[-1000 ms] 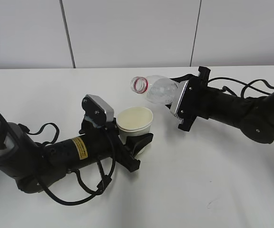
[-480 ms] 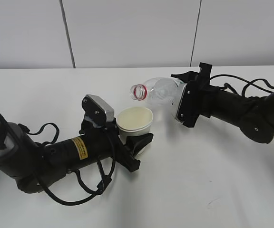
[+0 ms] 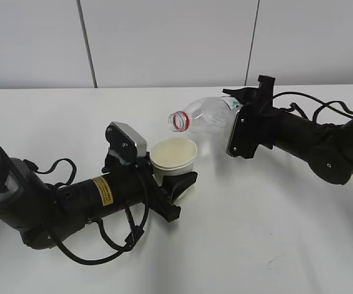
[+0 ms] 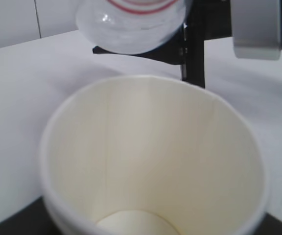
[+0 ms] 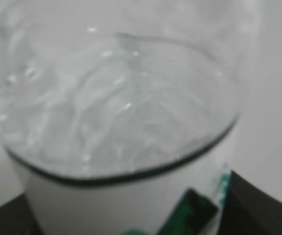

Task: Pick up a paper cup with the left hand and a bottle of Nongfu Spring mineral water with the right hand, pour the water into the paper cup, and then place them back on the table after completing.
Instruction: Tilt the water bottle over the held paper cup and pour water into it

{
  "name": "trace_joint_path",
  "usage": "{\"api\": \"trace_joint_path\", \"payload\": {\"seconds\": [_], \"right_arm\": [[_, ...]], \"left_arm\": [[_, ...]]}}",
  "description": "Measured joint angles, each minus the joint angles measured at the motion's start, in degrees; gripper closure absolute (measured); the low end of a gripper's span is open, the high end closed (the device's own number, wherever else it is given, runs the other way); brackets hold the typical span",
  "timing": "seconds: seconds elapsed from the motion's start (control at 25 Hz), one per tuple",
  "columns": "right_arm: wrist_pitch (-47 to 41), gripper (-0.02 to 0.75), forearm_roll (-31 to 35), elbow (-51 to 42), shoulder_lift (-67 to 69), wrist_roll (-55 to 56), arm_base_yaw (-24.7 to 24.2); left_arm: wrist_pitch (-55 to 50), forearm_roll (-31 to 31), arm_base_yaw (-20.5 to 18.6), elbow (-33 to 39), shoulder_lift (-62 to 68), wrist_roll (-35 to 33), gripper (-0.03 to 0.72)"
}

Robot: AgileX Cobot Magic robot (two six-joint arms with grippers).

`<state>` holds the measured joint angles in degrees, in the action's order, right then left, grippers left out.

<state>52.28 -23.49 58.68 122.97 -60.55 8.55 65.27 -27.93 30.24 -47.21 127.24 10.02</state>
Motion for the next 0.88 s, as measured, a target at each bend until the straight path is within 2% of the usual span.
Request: {"api": "trace_joint_path", "payload": {"seconds": [0.88], "right_arm": [[1.12, 0.277, 4.06, 0.0, 0.0, -12.05, 0.0]], "left_arm": [[0.0, 0.0, 0.0, 0.0, 0.0, 0.0, 0.284]]}}
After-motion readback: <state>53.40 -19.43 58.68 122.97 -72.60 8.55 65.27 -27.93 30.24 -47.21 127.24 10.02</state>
